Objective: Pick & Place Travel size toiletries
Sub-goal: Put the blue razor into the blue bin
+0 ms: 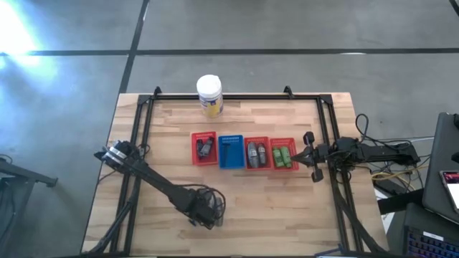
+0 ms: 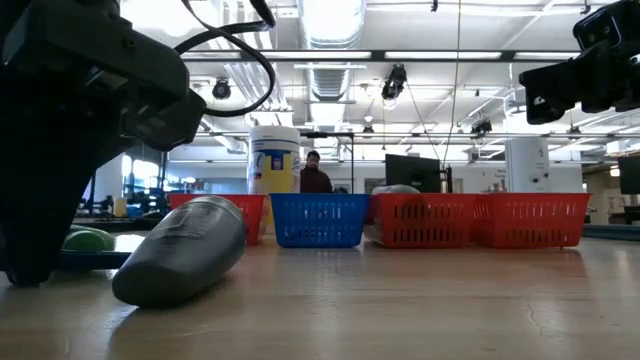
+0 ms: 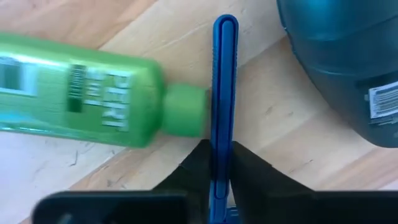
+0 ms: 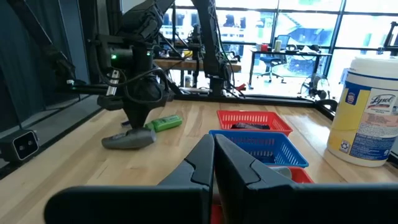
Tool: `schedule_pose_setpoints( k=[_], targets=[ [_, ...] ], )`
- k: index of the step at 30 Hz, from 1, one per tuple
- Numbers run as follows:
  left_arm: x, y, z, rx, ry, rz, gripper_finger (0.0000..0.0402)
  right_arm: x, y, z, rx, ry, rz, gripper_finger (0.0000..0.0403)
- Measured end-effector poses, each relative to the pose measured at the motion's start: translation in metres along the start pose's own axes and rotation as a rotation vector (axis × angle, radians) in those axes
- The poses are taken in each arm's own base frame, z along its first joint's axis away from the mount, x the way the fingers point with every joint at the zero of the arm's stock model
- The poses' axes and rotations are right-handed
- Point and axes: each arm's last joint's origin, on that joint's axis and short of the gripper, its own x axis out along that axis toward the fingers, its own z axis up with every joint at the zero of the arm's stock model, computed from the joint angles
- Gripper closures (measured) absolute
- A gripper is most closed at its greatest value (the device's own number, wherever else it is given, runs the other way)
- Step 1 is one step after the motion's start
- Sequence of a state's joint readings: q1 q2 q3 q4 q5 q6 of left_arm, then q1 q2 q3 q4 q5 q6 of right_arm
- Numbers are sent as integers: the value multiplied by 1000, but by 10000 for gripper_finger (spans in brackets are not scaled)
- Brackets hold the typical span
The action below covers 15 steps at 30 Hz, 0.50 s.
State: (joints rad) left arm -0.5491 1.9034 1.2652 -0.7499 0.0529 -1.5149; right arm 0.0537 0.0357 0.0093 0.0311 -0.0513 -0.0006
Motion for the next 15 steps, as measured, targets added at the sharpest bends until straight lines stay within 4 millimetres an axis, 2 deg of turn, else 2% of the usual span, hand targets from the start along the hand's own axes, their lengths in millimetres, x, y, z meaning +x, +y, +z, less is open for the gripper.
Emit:
schedule_pose_setpoints(
  k=[2, 8, 11, 15],
  targets=[
    [0, 0, 0, -2, 0, 0, 368, 0, 0, 0, 0, 0, 0, 394],
    [-5, -8, 1, -4, -7, -42, 365, 0, 0, 0, 0, 0, 0, 394],
    [-18, -17, 5, -3, -45, -85, 366, 0, 0, 0, 0, 0, 0, 394],
    [-47, -31, 16, -16, -152, -178, 369, 0, 0, 0, 0, 0, 0, 394]
  ],
)
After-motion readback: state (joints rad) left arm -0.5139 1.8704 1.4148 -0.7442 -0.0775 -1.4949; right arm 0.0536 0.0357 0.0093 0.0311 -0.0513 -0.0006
